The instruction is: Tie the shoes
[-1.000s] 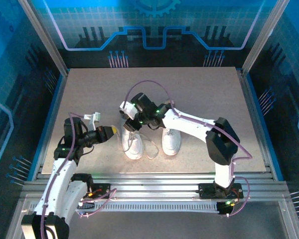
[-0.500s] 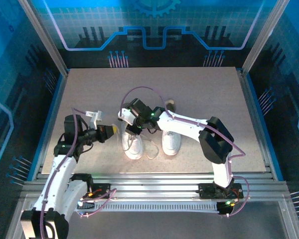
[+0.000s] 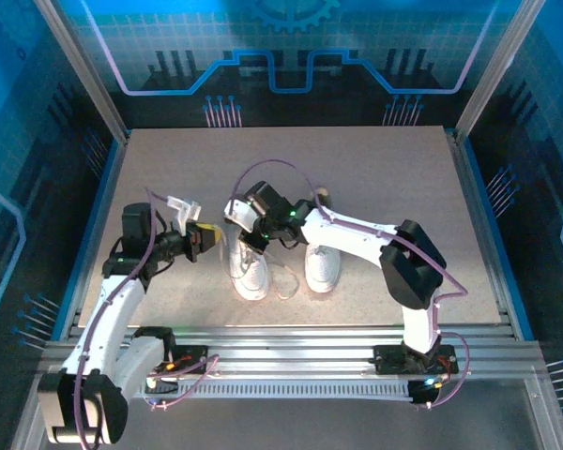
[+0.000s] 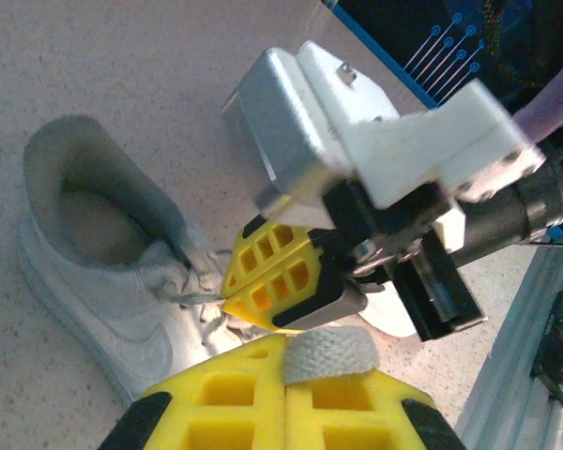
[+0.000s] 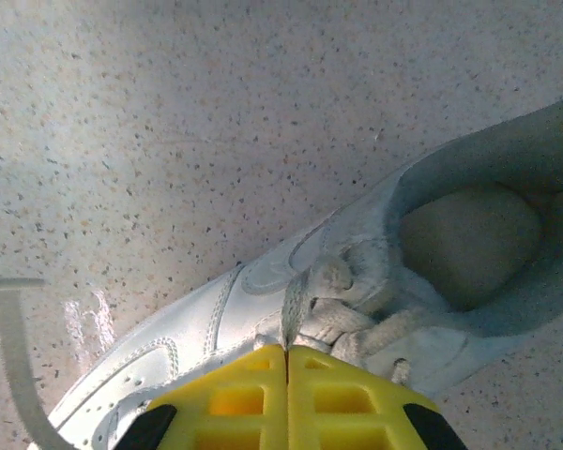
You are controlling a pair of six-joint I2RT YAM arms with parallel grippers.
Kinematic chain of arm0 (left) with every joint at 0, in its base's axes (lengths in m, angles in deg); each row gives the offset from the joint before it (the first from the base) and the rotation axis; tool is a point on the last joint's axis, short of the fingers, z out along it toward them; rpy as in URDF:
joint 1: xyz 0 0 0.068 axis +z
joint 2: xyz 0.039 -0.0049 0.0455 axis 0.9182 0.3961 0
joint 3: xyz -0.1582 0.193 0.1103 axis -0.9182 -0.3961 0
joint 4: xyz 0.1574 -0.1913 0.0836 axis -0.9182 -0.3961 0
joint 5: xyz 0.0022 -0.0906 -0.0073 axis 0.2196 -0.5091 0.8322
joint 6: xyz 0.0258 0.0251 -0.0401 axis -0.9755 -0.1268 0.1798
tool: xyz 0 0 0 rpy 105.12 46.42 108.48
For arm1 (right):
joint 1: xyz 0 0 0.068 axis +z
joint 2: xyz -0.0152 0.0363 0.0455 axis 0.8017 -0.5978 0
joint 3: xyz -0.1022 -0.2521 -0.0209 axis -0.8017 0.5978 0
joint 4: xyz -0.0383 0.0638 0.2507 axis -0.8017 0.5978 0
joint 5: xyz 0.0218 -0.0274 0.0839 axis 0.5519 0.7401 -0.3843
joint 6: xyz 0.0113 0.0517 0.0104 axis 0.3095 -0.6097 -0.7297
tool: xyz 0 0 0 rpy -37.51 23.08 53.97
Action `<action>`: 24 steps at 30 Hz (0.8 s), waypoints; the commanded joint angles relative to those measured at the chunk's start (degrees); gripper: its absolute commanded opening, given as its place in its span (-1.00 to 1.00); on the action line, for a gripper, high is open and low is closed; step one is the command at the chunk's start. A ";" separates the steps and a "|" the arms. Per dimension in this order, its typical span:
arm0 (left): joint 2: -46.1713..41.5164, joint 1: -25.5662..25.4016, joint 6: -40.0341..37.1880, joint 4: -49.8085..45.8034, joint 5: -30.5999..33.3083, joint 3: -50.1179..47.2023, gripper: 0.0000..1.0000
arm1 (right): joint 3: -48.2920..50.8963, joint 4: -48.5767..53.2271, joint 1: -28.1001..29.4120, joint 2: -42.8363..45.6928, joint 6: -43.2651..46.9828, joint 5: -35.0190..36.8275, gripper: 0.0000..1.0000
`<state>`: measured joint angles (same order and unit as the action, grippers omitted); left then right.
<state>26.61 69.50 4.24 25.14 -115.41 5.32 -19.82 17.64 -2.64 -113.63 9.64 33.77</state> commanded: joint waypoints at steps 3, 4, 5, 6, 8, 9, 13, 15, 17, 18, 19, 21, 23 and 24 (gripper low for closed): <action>0.80 -0.08 1.06 8.90 -2.62 -1.95 -1.00 | 0.81 -2.10 -2.16 3.20 -2.81 -5.55 -0.98; 1.05 -0.23 0.84 8.40 -2.31 -1.88 -1.00 | 0.82 -1.92 -2.29 3.19 -2.92 -5.85 -0.98; 1.15 -0.37 0.50 7.42 -1.55 -1.70 -1.00 | 0.89 -1.78 -2.33 3.04 -3.09 -6.36 -0.97; 1.06 -0.45 0.53 6.56 -0.60 -1.60 -1.00 | 0.98 -1.77 -2.35 2.89 -3.24 -6.70 -0.96; 0.62 -0.46 2.05 6.08 1.39 -1.98 -1.00 | 1.33 -2.00 -2.33 2.54 -3.48 -7.27 -0.96; 0.27 -0.52 3.75 7.15 1.58 -2.72 -1.00 | 1.46 -2.27 -2.39 2.39 -3.76 -7.70 -0.97; -1.84 -0.97 13.67 19.23 0.51 -8.65 -1.00 | 1.44 -3.45 -2.79 2.54 -5.69 -9.83 -0.99; -2.11 -1.40 19.66 26.80 1.00 -11.92 -1.00 | 1.87 -4.55 -3.60 3.24 -7.58 -11.09 -1.00; -1.60 -2.04 23.13 31.52 1.80 -13.92 -1.00 | 2.21 -5.58 -4.69 3.71 -9.26 -13.11 -1.00; -1.19 -2.36 24.39 33.32 1.99 -14.79 -1.00 | 2.39 -6.15 -5.29 3.96 -10.22 -14.06 -1.00; -0.68 -2.63 25.20 34.54 2.10 -15.17 -1.00 | 2.60 -6.66 -5.77 4.06 -10.98 -15.04 -1.00; 0.84 -3.31 26.23 36.41 2.33 -15.66 -1.00 | 2.94 -7.50 -6.73 4.33 -12.21 -17.01 -1.00; 2.43 -4.15 25.95 37.42 2.50 -15.62 -1.00 | 2.97 -7.68 -7.14 4.32 -12.69 -17.97 -1.00; 3.27 -4.64 25.64 37.85 3.04 -15.72 -1.00 | 2.93 -7.68 -7.26 4.23 -12.92 -18.37 -1.00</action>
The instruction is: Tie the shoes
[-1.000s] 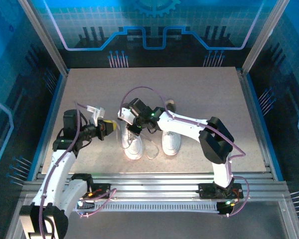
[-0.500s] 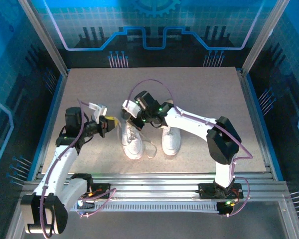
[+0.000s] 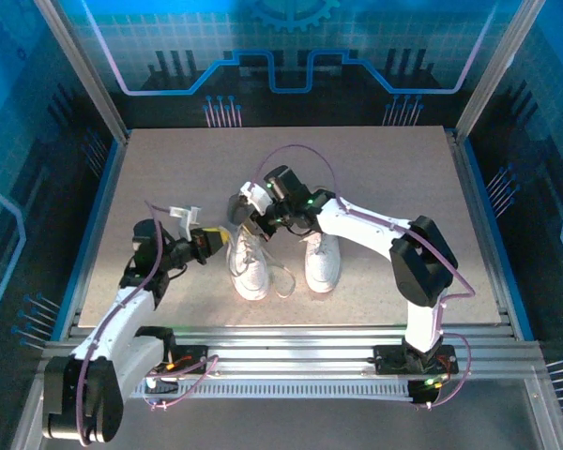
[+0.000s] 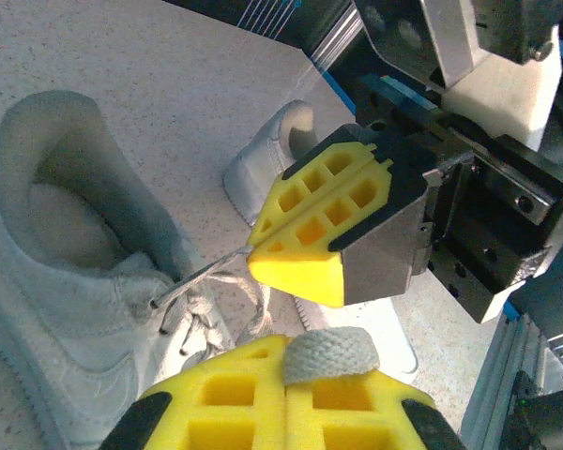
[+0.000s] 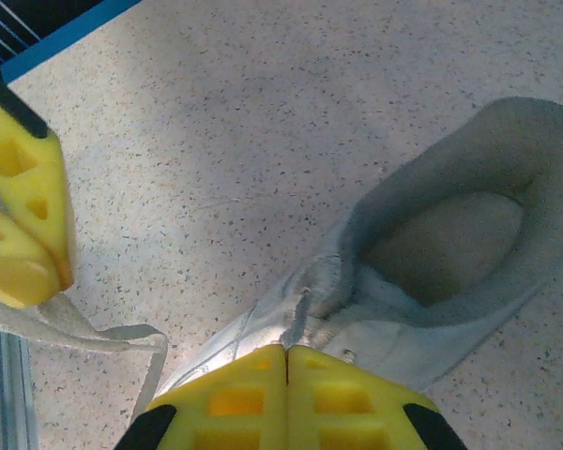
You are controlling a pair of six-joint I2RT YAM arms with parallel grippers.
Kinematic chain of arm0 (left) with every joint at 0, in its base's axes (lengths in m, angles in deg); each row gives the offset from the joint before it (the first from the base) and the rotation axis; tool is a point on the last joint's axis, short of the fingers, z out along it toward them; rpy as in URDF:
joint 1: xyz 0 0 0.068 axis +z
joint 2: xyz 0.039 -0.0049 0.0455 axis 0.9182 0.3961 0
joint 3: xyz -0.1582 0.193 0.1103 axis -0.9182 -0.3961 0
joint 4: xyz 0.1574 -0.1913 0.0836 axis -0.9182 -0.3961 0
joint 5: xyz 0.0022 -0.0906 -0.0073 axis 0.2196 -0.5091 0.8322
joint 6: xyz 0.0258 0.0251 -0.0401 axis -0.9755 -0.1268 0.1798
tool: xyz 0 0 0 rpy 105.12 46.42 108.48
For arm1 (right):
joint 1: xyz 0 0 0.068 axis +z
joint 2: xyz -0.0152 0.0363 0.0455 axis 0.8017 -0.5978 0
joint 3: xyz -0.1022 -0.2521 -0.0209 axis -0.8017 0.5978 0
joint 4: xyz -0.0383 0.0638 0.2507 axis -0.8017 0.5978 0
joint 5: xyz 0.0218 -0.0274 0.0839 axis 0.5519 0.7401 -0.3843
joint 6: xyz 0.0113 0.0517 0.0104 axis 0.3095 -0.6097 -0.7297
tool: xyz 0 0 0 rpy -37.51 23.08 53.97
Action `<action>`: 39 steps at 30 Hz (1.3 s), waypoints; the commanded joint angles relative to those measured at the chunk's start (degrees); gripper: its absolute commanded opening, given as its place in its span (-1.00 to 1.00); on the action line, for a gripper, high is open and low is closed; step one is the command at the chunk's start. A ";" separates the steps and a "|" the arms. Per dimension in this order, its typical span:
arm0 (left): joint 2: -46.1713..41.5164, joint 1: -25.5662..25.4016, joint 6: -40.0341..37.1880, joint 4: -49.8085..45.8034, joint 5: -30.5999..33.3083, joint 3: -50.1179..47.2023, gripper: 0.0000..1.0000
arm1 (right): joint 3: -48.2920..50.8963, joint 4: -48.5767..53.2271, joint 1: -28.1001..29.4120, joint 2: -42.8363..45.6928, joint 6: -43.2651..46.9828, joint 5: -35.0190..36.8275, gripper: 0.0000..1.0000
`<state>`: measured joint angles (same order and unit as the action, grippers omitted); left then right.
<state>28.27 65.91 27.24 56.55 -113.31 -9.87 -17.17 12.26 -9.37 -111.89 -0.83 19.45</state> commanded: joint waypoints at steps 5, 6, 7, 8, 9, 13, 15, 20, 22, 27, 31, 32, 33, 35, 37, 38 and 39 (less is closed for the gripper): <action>8.35 -3.20 1.47 8.03 2.33 0.36 -1.00 | -0.22 -2.29 -0.85 2.11 -3.54 -6.38 -1.00; 10.10 -3.92 1.31 8.00 2.62 1.10 -1.00 | -0.33 -2.28 -0.86 2.07 -3.78 -6.73 -1.00; 11.59 -4.60 1.00 7.77 3.01 1.76 -1.00 | -0.49 -2.16 -0.86 2.03 -3.86 -7.04 -1.00; 13.45 -5.40 0.72 7.08 3.85 2.59 -1.00 | -0.64 -1.96 -0.86 1.94 -3.91 -7.40 -1.00; 15.19 -5.98 0.48 6.31 4.63 3.42 -1.00 | -0.82 -1.65 -0.85 1.88 -4.04 -7.63 -1.00; 20.44 -6.55 2.26 8.50 6.04 4.60 -1.00 | -1.28 -0.80 -0.82 1.79 -4.01 -8.33 -1.00; 22.09 -6.56 2.96 9.93 6.51 4.80 -1.00 | -1.62 -0.15 -0.84 1.66 -3.91 -9.05 -1.00; 25.02 -6.60 3.85 10.20 7.26 6.12 -1.00 | -2.40 0.88 -0.86 0.98 -4.00 -12.28 -0.98; 25.96 -6.58 4.52 10.96 7.26 6.41 -1.00 | -2.44 0.92 -0.84 0.59 -4.25 -13.95 -0.91; 27.27 -6.62 5.51 10.64 7.17 7.35 -1.00 | -2.45 2.20 -0.85 -0.32 -4.11 -16.75 -0.42; 27.40 -6.63 4.43 9.02 7.35 7.39 -1.00 | -1.58 3.81 -1.57 1.22 -2.60 -15.84 -0.17; 27.49 -6.62 4.26 8.79 7.26 7.42 -1.00 | -1.14 4.19 -2.09 1.86 -2.25 -15.23 -0.16; 27.51 -6.60 4.19 8.81 7.19 7.27 -1.00 | -0.68 4.32 -2.75 2.57 -2.12 -14.67 -0.17; 27.48 -6.56 4.13 8.83 7.08 7.14 -1.00 | 0.42 4.22 -4.08 3.53 -2.32 -13.39 -0.21; 27.57 -6.62 3.91 8.82 7.01 7.07 -1.00 | 0.92 4.41 -5.13 3.95 -2.34 -11.91 -0.32; 27.61 -6.59 3.76 8.74 6.99 7.05 -1.00 | 1.30 4.36 -5.53 4.06 -2.39 -11.30 -0.39; 27.64 -6.56 3.76 8.78 6.95 7.00 -1.00 | 1.86 3.88 -5.75 4.14 -2.48 -10.51 -0.45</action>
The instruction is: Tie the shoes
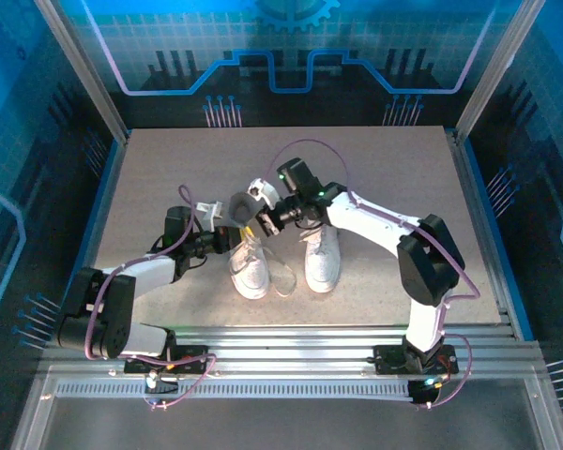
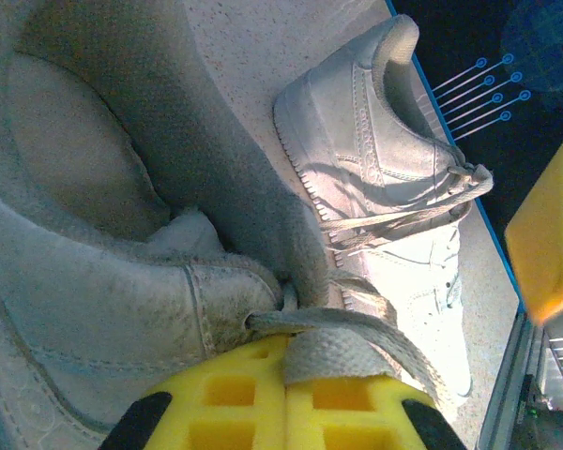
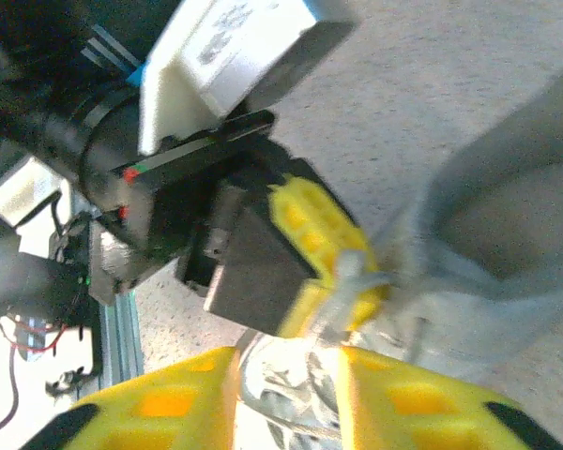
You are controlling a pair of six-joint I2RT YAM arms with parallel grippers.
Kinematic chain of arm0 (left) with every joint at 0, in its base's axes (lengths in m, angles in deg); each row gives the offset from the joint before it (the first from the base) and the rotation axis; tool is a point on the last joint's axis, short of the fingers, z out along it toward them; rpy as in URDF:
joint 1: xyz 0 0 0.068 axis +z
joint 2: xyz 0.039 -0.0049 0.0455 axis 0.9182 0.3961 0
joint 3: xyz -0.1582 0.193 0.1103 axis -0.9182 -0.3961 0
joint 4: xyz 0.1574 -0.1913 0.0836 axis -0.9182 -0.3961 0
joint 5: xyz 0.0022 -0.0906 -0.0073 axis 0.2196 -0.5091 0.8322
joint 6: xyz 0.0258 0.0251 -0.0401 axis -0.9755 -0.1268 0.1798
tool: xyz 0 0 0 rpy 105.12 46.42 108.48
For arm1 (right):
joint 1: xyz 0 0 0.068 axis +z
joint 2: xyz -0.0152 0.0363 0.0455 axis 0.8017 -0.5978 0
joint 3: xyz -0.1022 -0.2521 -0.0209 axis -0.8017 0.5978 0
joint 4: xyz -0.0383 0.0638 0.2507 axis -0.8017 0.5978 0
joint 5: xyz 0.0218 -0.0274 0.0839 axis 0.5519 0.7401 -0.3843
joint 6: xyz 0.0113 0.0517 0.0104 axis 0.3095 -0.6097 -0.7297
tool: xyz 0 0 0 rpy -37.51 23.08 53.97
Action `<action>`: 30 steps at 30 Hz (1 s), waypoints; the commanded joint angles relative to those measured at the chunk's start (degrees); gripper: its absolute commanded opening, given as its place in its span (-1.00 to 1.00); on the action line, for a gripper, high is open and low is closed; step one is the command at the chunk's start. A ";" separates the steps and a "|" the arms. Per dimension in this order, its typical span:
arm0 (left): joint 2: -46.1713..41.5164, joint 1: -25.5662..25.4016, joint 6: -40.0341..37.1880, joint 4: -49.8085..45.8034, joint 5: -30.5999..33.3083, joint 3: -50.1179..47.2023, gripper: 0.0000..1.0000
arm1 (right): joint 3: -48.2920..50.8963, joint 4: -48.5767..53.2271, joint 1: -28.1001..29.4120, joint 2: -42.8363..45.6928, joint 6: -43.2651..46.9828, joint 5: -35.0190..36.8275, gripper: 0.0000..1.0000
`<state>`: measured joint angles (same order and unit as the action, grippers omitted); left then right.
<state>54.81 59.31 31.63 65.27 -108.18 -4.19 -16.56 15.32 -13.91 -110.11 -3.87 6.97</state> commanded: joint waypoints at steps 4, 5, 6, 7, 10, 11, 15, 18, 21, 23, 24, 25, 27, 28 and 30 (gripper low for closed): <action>1.54 -0.01 -0.73 0.19 1.21 1.53 -1.00 | 1.96 0.45 -1.33 0.51 2.34 2.20 -0.61; 1.61 -0.01 -0.76 0.21 1.00 1.60 -1.00 | 1.87 0.63 -1.23 -0.16 2.97 1.77 -0.62; 1.68 0.01 -0.86 0.19 0.74 1.63 -1.00 | 1.69 0.77 -1.13 -0.92 3.83 0.95 -0.62; 1.64 0.01 -0.94 0.03 0.59 1.72 -1.00 | 1.64 0.56 -1.08 -1.47 4.49 0.15 -0.62; 1.69 0.02 -1.48 -0.41 0.03 1.83 -1.00 | 1.59 -0.95 -0.84 -2.65 5.70 -2.01 -0.62; 1.77 0.06 -1.58 -0.50 -0.15 1.87 -1.00 | 1.60 -1.64 -0.73 -2.97 6.02 -2.85 -0.61; 2.28 0.06 -1.60 -0.60 -0.74 2.10 -1.00 | 0.98 -2.61 -0.39 -4.79 7.48 -4.57 -0.62; 2.48 0.05 -1.60 -0.84 -1.11 2.42 -1.00 | -0.04 -1.92 -0.16 -6.28 8.26 -5.81 -0.61; 2.56 0.06 -1.80 -1.25 -1.31 2.55 -1.00 | -0.25 -2.37 0.09 -6.72 8.85 -6.84 -0.57; 2.64 0.06 -1.85 -1.30 -1.38 2.57 -1.00 | -0.09 -2.62 0.23 -6.83 8.84 -7.32 -0.54; 2.68 0.06 -1.79 -1.35 -1.39 2.63 -1.00 | 0.01 -2.86 0.21 -6.92 8.68 -7.68 -0.53; 2.79 0.06 -1.90 -1.37 -1.48 2.71 -1.00 | 0.18 -3.10 0.32 -6.94 8.64 -7.98 -0.50; 2.97 0.06 -2.00 -1.51 -1.66 2.86 -1.00 | 0.52 -3.67 0.37 -6.95 8.39 -8.26 -0.45; 2.95 0.06 -2.10 -1.63 -1.65 2.90 -1.00 | 0.54 -3.76 0.45 -7.09 8.41 -8.22 -0.43; 3.02 0.06 -2.14 -1.70 -1.74 2.98 -1.00 | 0.22 -3.69 0.55 -7.48 8.32 -8.35 -0.39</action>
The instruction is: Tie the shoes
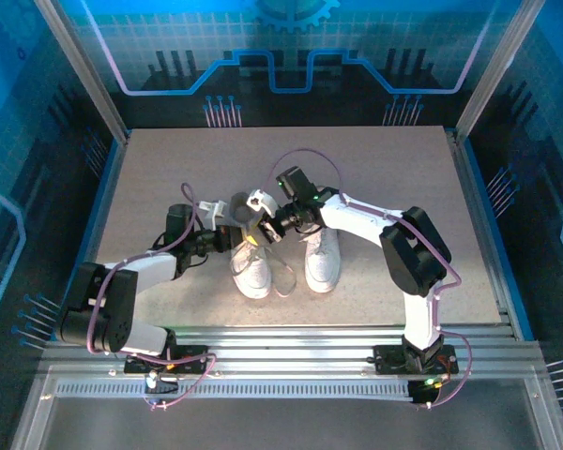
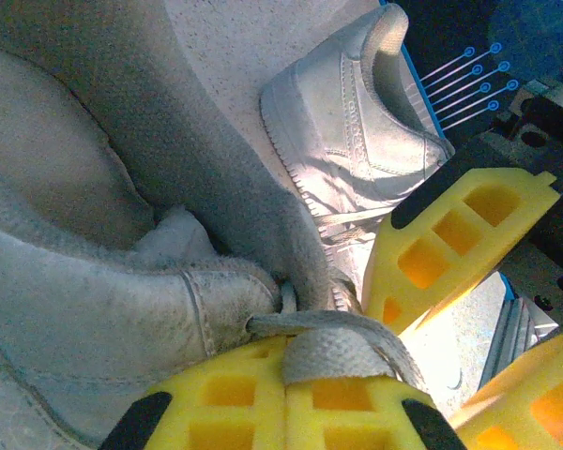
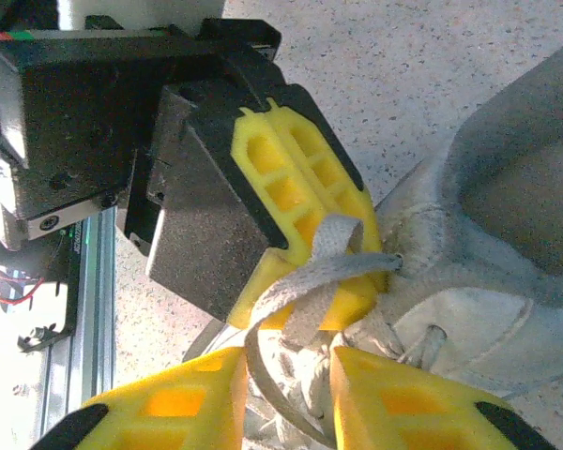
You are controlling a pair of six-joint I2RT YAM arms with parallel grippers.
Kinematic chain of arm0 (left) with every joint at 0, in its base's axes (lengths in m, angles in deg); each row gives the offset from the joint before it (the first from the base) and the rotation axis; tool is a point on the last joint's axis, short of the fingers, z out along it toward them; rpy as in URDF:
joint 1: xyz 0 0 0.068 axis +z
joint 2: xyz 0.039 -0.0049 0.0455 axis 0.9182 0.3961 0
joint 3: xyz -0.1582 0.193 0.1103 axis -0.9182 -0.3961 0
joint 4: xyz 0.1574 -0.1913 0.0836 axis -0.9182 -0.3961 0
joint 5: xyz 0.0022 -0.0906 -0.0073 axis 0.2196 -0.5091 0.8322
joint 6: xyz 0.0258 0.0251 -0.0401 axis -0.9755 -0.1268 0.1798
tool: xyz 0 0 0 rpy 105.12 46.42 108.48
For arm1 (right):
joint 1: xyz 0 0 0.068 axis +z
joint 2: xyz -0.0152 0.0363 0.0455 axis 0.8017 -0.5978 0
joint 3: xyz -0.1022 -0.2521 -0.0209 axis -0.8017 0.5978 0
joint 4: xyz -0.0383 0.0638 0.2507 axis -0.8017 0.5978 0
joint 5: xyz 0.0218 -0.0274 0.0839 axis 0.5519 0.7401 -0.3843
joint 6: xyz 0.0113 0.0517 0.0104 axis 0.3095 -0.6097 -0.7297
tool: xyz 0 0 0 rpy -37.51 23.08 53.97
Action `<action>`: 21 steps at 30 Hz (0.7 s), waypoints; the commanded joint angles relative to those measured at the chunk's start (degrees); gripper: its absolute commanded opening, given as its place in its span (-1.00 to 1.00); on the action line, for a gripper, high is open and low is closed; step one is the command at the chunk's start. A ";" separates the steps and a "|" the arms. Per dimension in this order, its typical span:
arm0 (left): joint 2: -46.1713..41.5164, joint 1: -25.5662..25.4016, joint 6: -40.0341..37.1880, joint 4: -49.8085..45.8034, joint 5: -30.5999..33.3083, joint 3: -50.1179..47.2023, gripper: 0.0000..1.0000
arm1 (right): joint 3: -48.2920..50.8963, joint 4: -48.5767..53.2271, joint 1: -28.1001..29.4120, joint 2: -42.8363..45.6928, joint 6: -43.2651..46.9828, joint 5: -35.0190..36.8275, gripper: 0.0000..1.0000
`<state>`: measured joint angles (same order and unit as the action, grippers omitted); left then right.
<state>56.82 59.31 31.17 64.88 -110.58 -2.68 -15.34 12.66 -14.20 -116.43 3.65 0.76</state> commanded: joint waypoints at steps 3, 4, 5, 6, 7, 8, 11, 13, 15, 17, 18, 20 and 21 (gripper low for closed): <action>1.02 0.06 -1.58 -1.32 0.60 1.48 -1.00 | -1.79 -0.41 1.15 -2.06 1.08 -1.28 -0.38; 1.07 0.04 -1.73 -1.42 0.49 1.50 -1.00 | -2.19 0.07 1.26 -2.46 1.34 -0.78 -0.39; 1.01 0.06 -1.74 -1.41 0.48 1.48 -1.00 | -2.67 0.70 1.38 -2.91 1.52 -0.36 -0.39; 0.98 0.06 -1.68 -1.44 0.49 1.50 -1.00 | -3.12 1.23 1.43 -3.29 1.86 -0.21 -0.40; 0.96 0.06 -1.78 -1.50 0.48 1.48 -1.00 | -3.51 1.61 1.51 -3.71 2.01 0.02 -0.42; 0.97 0.06 -1.83 -1.51 0.48 1.48 -1.00 | -3.81 1.93 1.64 -4.00 2.14 0.06 -0.43; 1.01 0.06 -1.79 -1.59 0.38 1.54 -1.00 | -4.20 2.27 1.83 -4.29 2.07 0.12 -0.49; 0.84 0.06 -1.82 -1.76 0.61 1.48 -1.00 | -4.11 2.29 2.04 -3.89 1.54 1.44 -0.58; 0.36 0.06 -1.80 -1.87 0.82 1.42 -1.00 | -3.48 1.81 2.13 -2.89 0.29 3.43 -0.66; -0.33 0.00 -1.79 -2.10 0.92 1.30 -1.00 | -2.45 0.73 2.24 -1.75 -0.93 4.52 -0.74; -0.71 0.02 -1.91 -2.46 1.00 1.15 -1.00 | -1.78 0.08 2.27 -1.07 -1.44 5.10 -0.77; -1.81 0.05 -2.30 -3.07 1.12 0.82 -1.00 | -0.37 -0.89 2.48 0.37 -2.24 7.00 -0.89; -2.25 -0.02 -2.41 -3.49 1.18 0.68 -0.98 | 0.07 -1.03 2.57 0.96 -2.39 7.61 -0.93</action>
<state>56.21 59.46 30.78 63.04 -110.10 -2.68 -16.76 13.33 -12.32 -118.11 2.62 3.95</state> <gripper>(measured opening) 0.050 0.051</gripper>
